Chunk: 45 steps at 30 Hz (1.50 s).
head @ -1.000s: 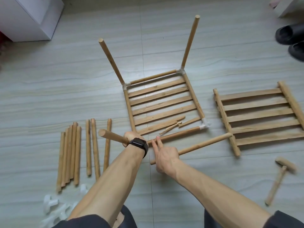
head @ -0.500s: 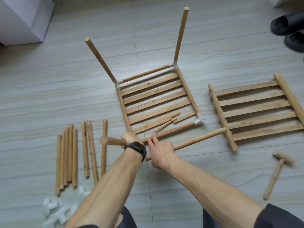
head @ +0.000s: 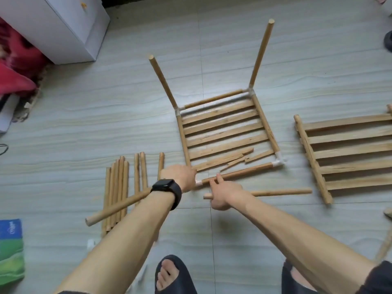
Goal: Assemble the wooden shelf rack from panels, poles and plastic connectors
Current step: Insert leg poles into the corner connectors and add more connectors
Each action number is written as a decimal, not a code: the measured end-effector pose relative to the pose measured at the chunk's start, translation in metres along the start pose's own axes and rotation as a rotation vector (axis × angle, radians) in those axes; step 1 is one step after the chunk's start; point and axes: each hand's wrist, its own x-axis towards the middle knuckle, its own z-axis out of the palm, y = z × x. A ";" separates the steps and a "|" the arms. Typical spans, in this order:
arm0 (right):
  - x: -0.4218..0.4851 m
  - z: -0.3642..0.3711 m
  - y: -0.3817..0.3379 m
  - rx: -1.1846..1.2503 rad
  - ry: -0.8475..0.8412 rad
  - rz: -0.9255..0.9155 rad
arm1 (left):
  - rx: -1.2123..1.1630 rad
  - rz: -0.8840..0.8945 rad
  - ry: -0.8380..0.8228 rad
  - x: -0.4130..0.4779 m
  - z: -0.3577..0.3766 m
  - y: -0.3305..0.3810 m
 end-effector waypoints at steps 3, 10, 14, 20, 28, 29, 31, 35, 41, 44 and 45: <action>-0.002 -0.023 -0.006 0.363 0.282 -0.030 | -0.688 -0.079 0.004 0.001 0.015 -0.045; 0.032 -0.042 -0.074 1.026 0.345 0.027 | -1.611 -0.296 0.177 0.028 0.074 -0.081; 0.065 -0.029 -0.105 1.350 0.274 0.096 | -1.591 -0.233 0.223 0.039 0.084 -0.092; 0.063 0.003 -0.109 0.807 0.327 -0.170 | -1.307 -0.426 0.413 0.027 0.119 -0.137; 0.030 0.070 -0.108 0.541 0.127 -0.194 | -0.560 -0.685 0.237 -0.004 0.170 -0.186; 0.031 0.071 -0.110 0.551 0.098 -0.214 | -0.515 -0.671 0.230 -0.004 0.172 -0.187; 0.034 0.069 -0.113 0.643 -0.005 -0.274 | -0.456 -0.658 0.199 -0.003 0.172 -0.186; 0.038 0.051 -0.111 0.756 -0.111 -0.330 | -0.751 -0.634 0.190 -0.004 0.166 -0.189; 0.009 0.028 -0.086 1.137 0.010 -0.141 | -1.057 -0.161 0.394 -0.023 0.140 -0.167; -0.009 0.013 -0.066 1.294 0.128 -0.103 | -0.873 0.086 0.364 -0.025 0.118 -0.123; -0.016 0.010 -0.058 1.316 0.172 -0.090 | -0.824 0.148 0.338 -0.025 0.112 -0.106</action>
